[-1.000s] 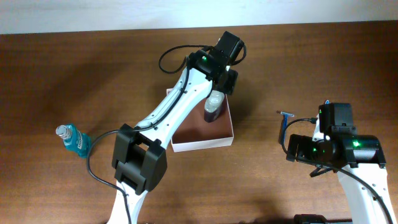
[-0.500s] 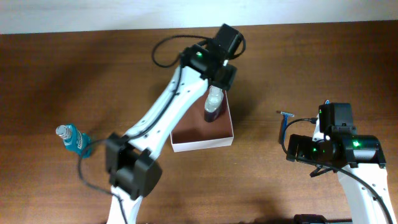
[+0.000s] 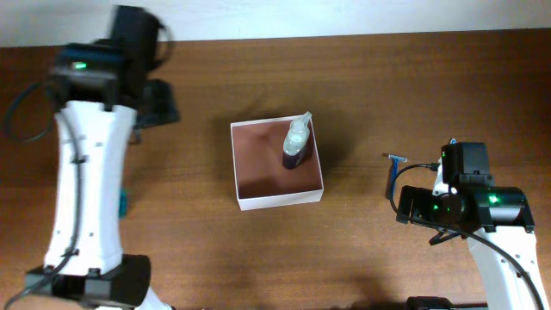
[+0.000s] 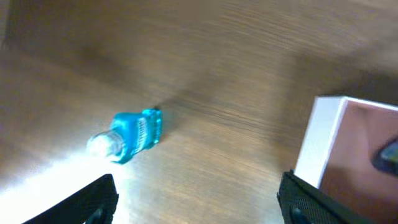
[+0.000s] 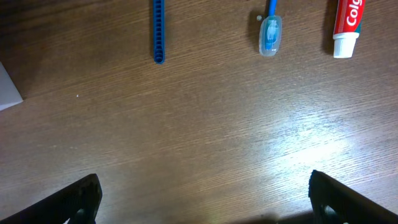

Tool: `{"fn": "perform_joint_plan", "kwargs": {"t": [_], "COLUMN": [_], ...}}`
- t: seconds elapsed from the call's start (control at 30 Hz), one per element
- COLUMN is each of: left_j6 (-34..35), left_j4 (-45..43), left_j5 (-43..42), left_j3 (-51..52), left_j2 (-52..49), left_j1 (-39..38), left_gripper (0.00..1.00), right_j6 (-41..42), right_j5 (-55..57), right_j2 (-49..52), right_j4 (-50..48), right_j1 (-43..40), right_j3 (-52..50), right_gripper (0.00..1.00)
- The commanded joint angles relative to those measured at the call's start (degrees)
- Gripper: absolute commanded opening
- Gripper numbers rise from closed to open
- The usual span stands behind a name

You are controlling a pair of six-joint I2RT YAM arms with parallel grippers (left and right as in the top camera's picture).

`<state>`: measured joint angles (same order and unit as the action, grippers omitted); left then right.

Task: Pack container
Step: 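Withdraw the left gripper toward the blue mouthwash bottle, then grasp the blue Listerine bottle with the left gripper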

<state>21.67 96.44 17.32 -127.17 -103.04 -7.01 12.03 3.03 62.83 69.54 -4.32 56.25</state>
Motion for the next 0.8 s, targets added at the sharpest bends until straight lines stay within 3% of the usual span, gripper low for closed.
{"fn": "perform_joint_plan", "kwargs": {"t": [0.0, 0.3, 0.47, 0.77], "left_j6": [-2.6, -7.1, -10.7, -11.1], "left_j4": [0.3, -0.4, -6.7, -18.4], "left_j5": [-5.6, -9.0, -12.5, -14.6], "left_j3": [2.0, 15.6, 26.3, 41.2], "left_j2": [4.4, 6.9, 7.1, 7.1], "left_j1": [7.1, 20.9, 24.5, 29.5], "left_gripper": [0.84, 0.86, 0.86, 0.86], "right_j6": [0.3, 0.3, 0.3, 0.3], "right_j5": [0.7, 0.7, 0.7, 0.7], "right_j2": [-0.7, -0.7, -0.7, -0.7], "right_j4": [0.1, 0.1, 0.1, 0.1], "right_j1": [-0.3, -0.3, -0.3, -0.3], "right_j3": [1.1, 1.1, 1.1, 1.1], "right_gripper": [0.99, 0.99, 0.99, 0.98]}}
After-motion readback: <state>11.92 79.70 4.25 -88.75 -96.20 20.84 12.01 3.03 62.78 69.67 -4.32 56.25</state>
